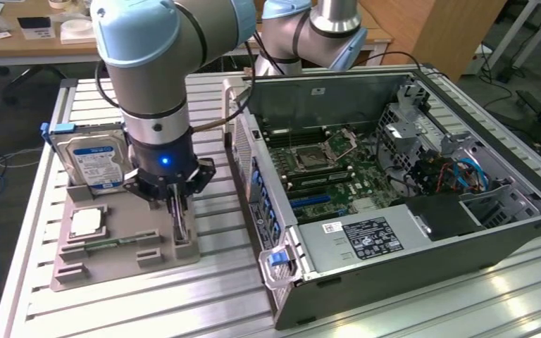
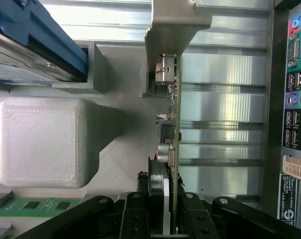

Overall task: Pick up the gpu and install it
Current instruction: 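Pick up the gpu and move the gpu toward the slot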

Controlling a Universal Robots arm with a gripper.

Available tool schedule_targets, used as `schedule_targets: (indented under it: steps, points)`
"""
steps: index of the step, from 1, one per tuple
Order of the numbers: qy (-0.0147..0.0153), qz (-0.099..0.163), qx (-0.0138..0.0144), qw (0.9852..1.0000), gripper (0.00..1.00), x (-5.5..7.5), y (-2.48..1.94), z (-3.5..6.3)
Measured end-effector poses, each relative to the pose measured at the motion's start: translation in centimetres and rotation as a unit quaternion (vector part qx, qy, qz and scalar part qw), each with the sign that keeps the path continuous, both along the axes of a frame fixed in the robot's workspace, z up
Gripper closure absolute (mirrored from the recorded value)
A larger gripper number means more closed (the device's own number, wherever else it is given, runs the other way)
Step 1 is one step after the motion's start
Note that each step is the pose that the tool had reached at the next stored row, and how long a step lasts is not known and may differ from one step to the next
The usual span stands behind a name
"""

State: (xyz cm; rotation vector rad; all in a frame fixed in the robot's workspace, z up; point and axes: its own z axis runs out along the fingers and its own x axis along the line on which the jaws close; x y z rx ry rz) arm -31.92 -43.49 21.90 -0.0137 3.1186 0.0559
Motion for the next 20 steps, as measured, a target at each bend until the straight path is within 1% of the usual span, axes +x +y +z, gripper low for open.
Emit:
schedule_targets:
  steps: [2,9,10,11,20]
  points:
    - [-0.0001,0.000,0.0000,1.0000,0.72,0.0,0.00,0.72]
    - [-0.0001,0.000,0.0001,1.0000,0.72,0.0,0.00,2.43]
    - [-0.0001,0.000,0.0002,1.0000,0.72,0.0,0.00,2.55]
    - [0.0000,0.000,0.0018,1.0000,0.72,0.0,0.00,3.64]
    - [-0.0001,0.000,0.0019,1.0000,0.72,0.0,0.00,3.65]
